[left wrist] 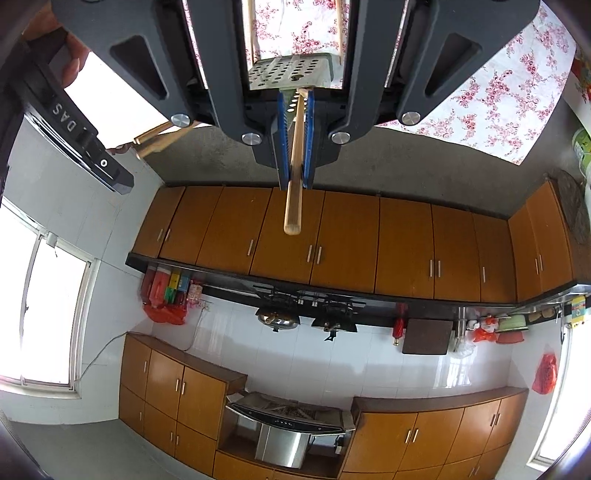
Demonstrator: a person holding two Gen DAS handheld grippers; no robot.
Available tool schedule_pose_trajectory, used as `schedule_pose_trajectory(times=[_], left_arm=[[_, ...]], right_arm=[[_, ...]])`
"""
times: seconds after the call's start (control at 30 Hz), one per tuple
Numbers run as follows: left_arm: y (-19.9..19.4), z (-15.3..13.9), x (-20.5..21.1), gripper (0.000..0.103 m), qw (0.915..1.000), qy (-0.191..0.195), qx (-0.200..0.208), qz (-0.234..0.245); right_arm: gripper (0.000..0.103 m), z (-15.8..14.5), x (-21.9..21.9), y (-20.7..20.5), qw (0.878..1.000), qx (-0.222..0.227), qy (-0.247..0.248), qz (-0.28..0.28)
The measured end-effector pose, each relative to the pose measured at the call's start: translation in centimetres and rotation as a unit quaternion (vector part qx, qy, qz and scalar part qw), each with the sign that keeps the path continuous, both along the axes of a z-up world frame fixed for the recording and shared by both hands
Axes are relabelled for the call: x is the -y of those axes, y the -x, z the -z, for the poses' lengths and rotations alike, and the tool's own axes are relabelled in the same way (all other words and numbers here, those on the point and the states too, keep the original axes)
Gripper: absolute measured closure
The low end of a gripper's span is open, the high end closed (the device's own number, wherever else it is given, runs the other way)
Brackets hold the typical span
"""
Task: Organize utensils
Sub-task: 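Open the left tool to drop its chopstick while the right tool releases its own, then close the left tool on a loose chopstick while the right tool grasps the last one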
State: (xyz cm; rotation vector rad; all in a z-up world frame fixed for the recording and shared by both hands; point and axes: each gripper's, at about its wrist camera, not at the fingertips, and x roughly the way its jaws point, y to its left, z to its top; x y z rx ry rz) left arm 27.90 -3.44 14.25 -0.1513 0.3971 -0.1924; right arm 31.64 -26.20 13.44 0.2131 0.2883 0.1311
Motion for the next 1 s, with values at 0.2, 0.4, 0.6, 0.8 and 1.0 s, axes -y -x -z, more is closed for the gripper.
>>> schedule_pose_trajectory(times=[0.2,0.4,0.6,0.8,1.0], left_arm=[[1.5,-1.1,-0.5,0.089,0.9999,0.008,0.011,-0.003],[4.9,-1.7,-2.4,0.086,0.9994,0.018,0.025,-0.013],[7.4,2.7,-4.4,0.086,0.9992,-0.012,-0.009,-0.038],[7.2,10.9,-5.9,0.086,0.9916,-0.055,-0.100,-0.060],[6.9,16.4,-7.2,0.086,0.9809,-0.038,-0.181,-0.060]], right_arm=[[0.073,-0.2,1.6,3.4,1.000,0.009,-0.003,0.016],[0.071,2.7,3.3,7.5,0.999,-0.025,0.000,0.028],[0.070,11.5,2.5,8.4,0.991,-0.133,0.026,0.020],[0.071,19.9,-1.0,7.1,0.968,-0.250,0.020,-0.027],[0.071,24.2,-4.8,6.7,0.952,-0.295,0.056,-0.054]])
